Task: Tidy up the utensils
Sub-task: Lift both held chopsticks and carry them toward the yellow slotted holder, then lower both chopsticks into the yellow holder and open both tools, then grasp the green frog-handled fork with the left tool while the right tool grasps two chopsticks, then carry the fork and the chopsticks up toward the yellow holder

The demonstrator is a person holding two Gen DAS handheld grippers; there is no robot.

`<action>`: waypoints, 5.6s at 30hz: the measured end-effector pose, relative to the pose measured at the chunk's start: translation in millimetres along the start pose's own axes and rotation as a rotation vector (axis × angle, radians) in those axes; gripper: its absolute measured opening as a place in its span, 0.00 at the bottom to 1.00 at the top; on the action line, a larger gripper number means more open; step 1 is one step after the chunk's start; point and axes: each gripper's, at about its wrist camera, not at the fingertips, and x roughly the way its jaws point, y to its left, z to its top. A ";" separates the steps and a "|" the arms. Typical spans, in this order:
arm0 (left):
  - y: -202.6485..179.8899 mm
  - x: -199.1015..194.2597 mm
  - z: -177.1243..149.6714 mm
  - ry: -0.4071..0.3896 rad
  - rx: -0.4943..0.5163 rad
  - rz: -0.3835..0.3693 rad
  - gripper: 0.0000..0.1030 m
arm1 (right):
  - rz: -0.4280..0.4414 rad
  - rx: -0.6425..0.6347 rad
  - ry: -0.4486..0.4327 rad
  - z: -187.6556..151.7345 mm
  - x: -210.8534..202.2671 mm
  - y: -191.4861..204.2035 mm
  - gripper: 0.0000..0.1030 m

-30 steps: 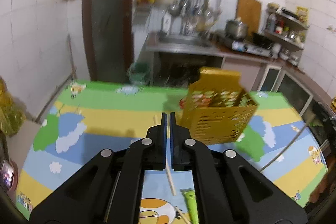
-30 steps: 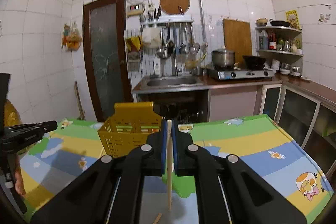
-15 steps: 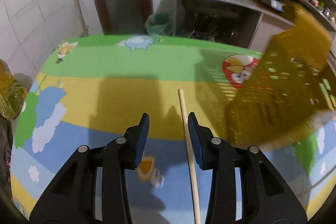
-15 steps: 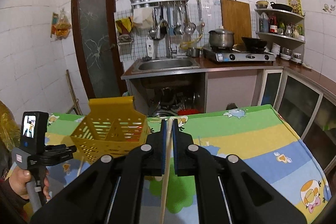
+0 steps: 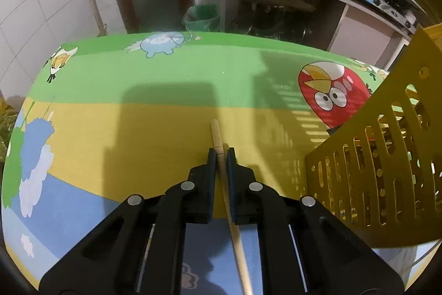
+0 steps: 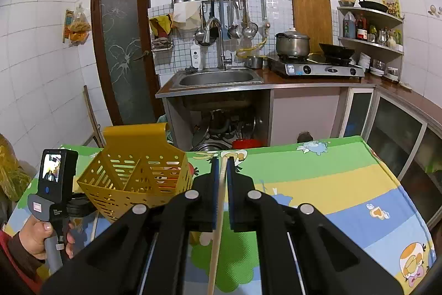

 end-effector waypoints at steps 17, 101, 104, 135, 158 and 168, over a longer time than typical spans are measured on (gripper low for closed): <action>-4.2 -201.9 -25.8 -0.541 0.021 -0.089 0.05 | 0.026 0.025 -0.068 -4.0 -36.5 0.5 0.05; -15.0 -115.1 -179.6 -0.121 0.062 -0.039 0.95 | -0.043 0.034 0.388 -159.5 -29.2 18.9 0.49; -15.6 -112.7 -179.9 -0.103 0.057 -0.057 0.94 | -0.038 -0.001 0.408 -161.3 -25.9 29.8 0.39; -38.4 -121.3 -184.1 -0.084 0.099 -0.144 0.15 | 0.003 0.057 0.318 -149.0 -42.9 33.8 0.09; -22.2 -233.7 -174.3 -0.438 0.103 -0.134 0.14 | 0.014 0.007 -0.093 -81.2 -143.0 34.4 0.06; -17.6 -255.1 -155.1 -0.482 0.100 -0.142 0.14 | 0.012 -0.011 -0.134 -57.9 -151.4 36.2 0.06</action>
